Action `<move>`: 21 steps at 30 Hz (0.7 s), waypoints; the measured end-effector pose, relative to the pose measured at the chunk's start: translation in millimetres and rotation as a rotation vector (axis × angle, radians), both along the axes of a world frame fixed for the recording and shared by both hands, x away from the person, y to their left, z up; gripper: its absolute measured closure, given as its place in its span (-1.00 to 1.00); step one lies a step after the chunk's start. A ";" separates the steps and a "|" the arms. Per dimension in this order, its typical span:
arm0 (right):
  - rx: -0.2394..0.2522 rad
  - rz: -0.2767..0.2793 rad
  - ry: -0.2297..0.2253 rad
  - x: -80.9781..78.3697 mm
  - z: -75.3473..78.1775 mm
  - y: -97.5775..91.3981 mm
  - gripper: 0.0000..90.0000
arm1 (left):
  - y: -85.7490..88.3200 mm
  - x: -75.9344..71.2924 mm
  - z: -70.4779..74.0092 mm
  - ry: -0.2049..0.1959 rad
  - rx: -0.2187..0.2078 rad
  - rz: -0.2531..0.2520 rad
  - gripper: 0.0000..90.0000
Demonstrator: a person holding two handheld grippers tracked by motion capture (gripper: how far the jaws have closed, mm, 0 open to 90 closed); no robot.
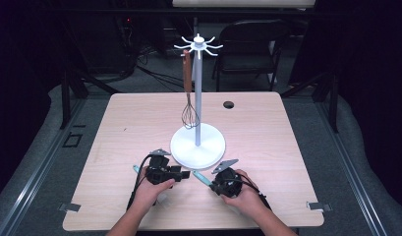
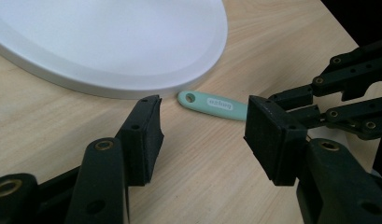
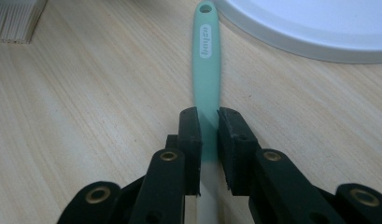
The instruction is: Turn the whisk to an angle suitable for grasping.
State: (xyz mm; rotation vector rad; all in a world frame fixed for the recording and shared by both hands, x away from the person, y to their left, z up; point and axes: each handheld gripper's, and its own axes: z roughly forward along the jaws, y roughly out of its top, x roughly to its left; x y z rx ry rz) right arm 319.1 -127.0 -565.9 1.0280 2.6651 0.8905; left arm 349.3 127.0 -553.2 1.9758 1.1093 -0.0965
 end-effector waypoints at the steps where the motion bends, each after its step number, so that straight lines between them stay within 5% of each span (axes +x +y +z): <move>1: 0.006 -0.004 -0.005 -0.8 -0.5 0.0 0.77 | -0.6 -0.2 -0.2 0.002 0.000 0.000 0.01; 16: 0.067 0.000 -0.034 -6.2 4.3 -2.6 0.80 | -3.9 -0.8 -2.9 0.033 -0.050 -0.016 0.00; 21: 0.126 0.004 -0.047 -9.2 11.5 -3.9 1.00 | -5.1 0.1 -3.6 0.057 -0.097 -0.016 0.00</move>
